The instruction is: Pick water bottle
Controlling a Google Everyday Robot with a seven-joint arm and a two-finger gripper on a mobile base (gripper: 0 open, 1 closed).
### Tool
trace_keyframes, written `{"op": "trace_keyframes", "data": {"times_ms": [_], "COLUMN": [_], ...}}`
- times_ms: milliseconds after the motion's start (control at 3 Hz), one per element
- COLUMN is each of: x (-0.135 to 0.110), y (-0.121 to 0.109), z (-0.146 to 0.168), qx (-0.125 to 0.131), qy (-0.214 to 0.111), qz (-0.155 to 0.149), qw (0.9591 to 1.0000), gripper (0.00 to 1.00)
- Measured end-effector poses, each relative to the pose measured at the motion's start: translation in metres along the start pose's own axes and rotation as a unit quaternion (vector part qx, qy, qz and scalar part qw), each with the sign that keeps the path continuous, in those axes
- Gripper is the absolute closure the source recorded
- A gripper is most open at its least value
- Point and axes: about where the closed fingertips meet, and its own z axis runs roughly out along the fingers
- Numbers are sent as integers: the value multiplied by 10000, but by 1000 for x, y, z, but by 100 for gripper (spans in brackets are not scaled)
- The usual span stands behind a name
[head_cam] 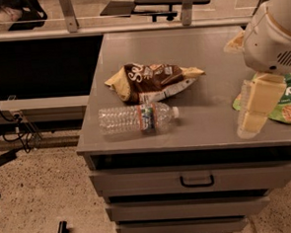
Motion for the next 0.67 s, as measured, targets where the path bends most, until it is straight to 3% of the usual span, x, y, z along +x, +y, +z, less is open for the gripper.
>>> {"op": "trace_keyframes", "data": {"times_ms": [333,667], "x": [-46,-85], "y": [6,12], "z": [24,47], "qx": [-203,-483], "qy": [-164,-201], "qz": [-671,-1174], "qw": [9974,9917], "gripper": [0,0]}}
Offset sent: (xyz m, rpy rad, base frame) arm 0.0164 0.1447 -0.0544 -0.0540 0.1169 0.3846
